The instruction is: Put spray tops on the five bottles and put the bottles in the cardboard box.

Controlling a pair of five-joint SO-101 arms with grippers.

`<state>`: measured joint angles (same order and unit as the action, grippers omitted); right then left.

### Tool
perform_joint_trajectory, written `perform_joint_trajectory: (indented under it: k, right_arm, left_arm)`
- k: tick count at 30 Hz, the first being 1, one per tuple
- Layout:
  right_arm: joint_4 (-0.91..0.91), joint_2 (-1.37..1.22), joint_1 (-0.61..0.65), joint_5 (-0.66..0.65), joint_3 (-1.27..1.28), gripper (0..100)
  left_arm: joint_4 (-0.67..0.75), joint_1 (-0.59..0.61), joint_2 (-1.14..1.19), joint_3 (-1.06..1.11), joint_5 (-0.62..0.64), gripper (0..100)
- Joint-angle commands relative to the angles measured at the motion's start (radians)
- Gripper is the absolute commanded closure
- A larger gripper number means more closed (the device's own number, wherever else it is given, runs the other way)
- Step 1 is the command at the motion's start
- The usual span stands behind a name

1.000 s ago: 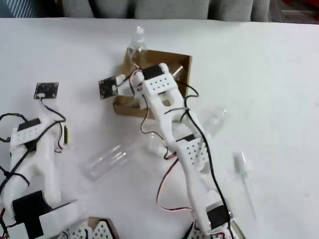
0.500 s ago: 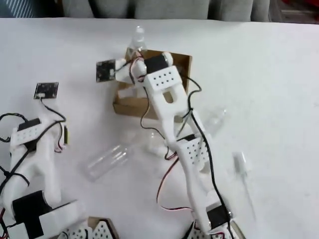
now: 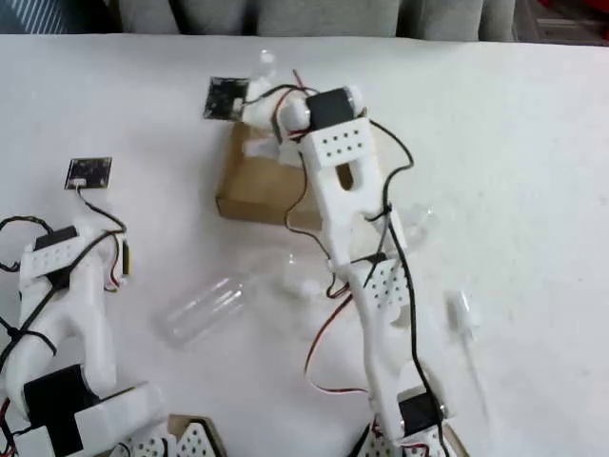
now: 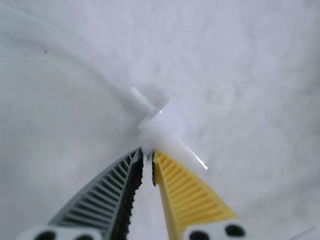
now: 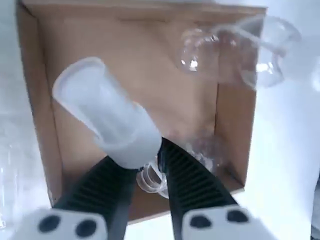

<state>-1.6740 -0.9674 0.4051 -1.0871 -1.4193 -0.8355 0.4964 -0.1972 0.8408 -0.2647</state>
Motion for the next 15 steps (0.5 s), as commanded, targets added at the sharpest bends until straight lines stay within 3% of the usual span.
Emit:
perform_joint_trajectory:
  k: [1,6,15]
  right_arm:
    - [-0.01,0.028,-0.056,0.015,-0.051,98.2]
    - [-0.005,0.033,-0.113,0.021,-0.057,98.2]
    - [0.133,0.024,-0.166,0.288,-0.1,98.2]
  left_arm:
    - [0.021,0.008,-0.036,-0.002,-0.002,95]
    - [0.021,0.008,-0.036,-0.002,-0.002,95]
    - [0.021,0.008,-0.036,-0.002,-0.002,95]
